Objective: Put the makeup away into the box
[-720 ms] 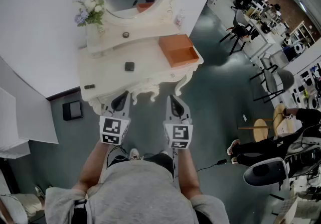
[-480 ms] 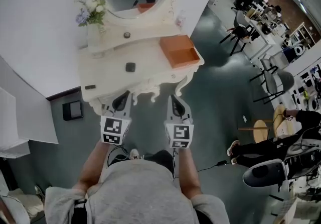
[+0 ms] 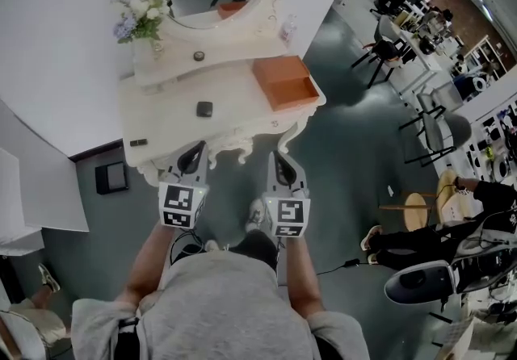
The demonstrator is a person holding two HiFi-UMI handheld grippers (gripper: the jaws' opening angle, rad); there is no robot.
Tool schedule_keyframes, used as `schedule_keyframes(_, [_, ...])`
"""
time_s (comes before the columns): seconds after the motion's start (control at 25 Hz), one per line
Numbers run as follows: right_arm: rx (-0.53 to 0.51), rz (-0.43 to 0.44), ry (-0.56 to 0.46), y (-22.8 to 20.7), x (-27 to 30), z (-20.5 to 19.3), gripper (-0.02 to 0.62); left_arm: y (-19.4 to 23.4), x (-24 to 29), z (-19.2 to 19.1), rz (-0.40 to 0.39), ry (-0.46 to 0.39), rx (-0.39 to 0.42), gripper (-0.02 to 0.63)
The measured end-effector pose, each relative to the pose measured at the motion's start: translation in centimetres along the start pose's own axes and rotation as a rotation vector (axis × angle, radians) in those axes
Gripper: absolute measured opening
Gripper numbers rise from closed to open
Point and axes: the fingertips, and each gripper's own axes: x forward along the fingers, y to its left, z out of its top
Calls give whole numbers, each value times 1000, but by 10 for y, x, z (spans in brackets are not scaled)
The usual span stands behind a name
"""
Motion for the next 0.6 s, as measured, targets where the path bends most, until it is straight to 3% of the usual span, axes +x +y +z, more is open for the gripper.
schedule_keyframes(0.28, [1, 51, 10, -29, 57, -14, 12, 13, 53, -1, 52, 19, -11, 0])
schedule_keyframes(0.6, [12, 159, 19, -76, 154, -29, 13, 29, 150, -5, 127, 54, -38, 0])
